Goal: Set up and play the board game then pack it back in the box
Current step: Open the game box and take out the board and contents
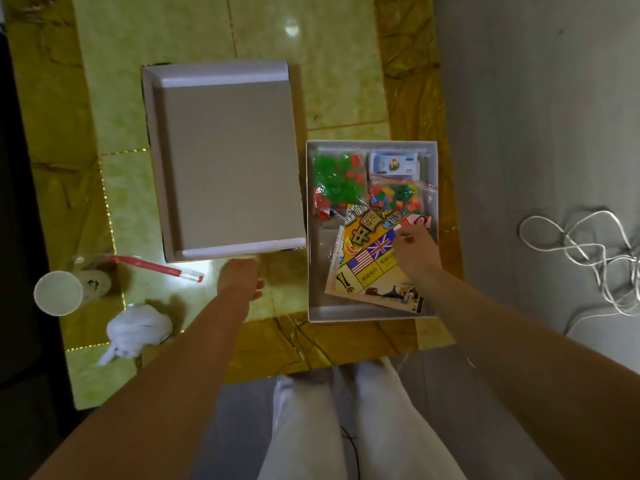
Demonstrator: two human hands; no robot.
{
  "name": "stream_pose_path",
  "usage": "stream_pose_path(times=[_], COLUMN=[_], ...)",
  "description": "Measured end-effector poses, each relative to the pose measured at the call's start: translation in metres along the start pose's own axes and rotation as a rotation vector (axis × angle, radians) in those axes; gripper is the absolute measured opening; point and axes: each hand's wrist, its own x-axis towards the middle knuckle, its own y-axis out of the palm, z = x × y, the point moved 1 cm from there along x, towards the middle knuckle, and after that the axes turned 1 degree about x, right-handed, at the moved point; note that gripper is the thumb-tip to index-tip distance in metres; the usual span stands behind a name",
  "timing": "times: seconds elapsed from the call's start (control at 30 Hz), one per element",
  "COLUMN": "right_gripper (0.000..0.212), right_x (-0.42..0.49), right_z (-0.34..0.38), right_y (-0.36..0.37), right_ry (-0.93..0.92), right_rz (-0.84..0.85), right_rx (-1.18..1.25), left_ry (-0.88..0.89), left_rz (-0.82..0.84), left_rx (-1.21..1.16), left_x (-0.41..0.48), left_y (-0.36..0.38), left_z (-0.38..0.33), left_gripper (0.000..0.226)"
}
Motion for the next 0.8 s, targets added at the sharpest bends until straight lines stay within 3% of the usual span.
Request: stream_pose_path(times=[0.1, 0.17, 0.2, 0.27, 0.33, 0.53, 0.8], right_gripper=[0.013, 0.026, 0.029, 0.02, 0.016, 0.012, 0.016], right_x=[0.008, 0.014, 0.017, 0.014, 0.017, 0.025, 0.013], right_z=[-0.026, -0.043, -0.052, -0.062, -0.073, -0.095, -0.087], right_y=[-0.021, -0.028, -0.031, -0.035, -0.037, -0.051, -0.083], right_ry=[0.075, 0.175, 0.22, 0.269, 0.22, 0.152, -0.035], right_rz=[-0.214, -0.186, -0.126, 0.016, 0.055, -0.034, -0.16], right_rx=[-0.045, -0.025, -0.002, 0.003, -0.053, -0.21, -0.328], left_ry=[0.117, 0.197, 0.228, 0.287, 0.324, 0.352, 0.545], left_rz=[0.151, 0.231, 0.254, 0.184, 0.094, -0.07, -0.209], left_rx=[0.275, 0.41, 0.449, 0.526, 0.635, 0.722, 0.761], left_x=[-0.014, -0.025, -0.027, -0.029, -0.025, -0.028, -0.057], left_y=[0.033, 0.056, 0.068, 0.081, 0.088, 0.104, 0.098], left_z=[0.006, 0.007, 0.009, 0.011, 0.014, 0.023, -0.007], left_gripper=[0.018, 0.019, 0.03, 0.045, 0.045, 0.023, 0.021])
